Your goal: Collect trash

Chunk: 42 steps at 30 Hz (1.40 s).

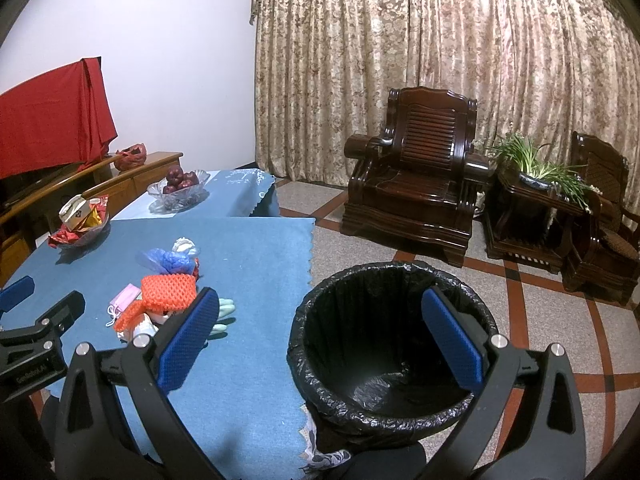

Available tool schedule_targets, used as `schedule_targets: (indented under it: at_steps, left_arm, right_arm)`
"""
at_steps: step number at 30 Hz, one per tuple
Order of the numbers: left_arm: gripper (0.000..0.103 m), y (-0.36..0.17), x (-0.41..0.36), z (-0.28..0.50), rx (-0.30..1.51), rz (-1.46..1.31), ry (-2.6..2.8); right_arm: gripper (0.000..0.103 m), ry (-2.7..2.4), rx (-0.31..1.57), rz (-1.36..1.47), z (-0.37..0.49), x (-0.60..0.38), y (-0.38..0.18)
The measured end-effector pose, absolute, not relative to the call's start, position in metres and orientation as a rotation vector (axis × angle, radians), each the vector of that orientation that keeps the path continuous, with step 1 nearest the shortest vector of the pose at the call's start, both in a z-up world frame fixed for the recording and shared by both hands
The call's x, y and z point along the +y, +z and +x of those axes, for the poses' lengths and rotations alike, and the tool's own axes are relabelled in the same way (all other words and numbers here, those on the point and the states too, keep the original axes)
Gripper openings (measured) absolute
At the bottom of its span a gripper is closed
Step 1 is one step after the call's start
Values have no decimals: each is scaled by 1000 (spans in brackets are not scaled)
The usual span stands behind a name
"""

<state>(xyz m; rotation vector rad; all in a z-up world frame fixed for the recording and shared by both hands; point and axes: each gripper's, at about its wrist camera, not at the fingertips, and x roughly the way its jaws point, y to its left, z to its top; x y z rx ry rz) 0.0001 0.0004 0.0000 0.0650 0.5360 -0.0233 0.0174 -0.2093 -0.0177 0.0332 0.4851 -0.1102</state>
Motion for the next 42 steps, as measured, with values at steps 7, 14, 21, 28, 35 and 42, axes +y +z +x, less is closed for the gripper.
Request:
schedule_targets:
  at_steps: [7,14,21,28,35,42]
  left_arm:
    - [97,0,0,0,537,65,-24]
    - [97,0,0,0,538,64,-24]
    - [97,0,0,0,539,63,-24]
    - [97,-5,2,-1,543,61,-23]
    - [97,-25,19,14,539,45,5]
    - [97,-43,56,27,539,28,83]
  right_arm:
    - [98,-111,486,33,18,-209,-18]
    - [98,-111,486,33,19,-209,-19]
    - [98,-110,488,33,19,-208,-19]
    - [98,-99,491,30,22,-208,-20]
    - [98,-61,501,20,39,-196,-36]
    - [98,1,523,10,63,-173,-52]
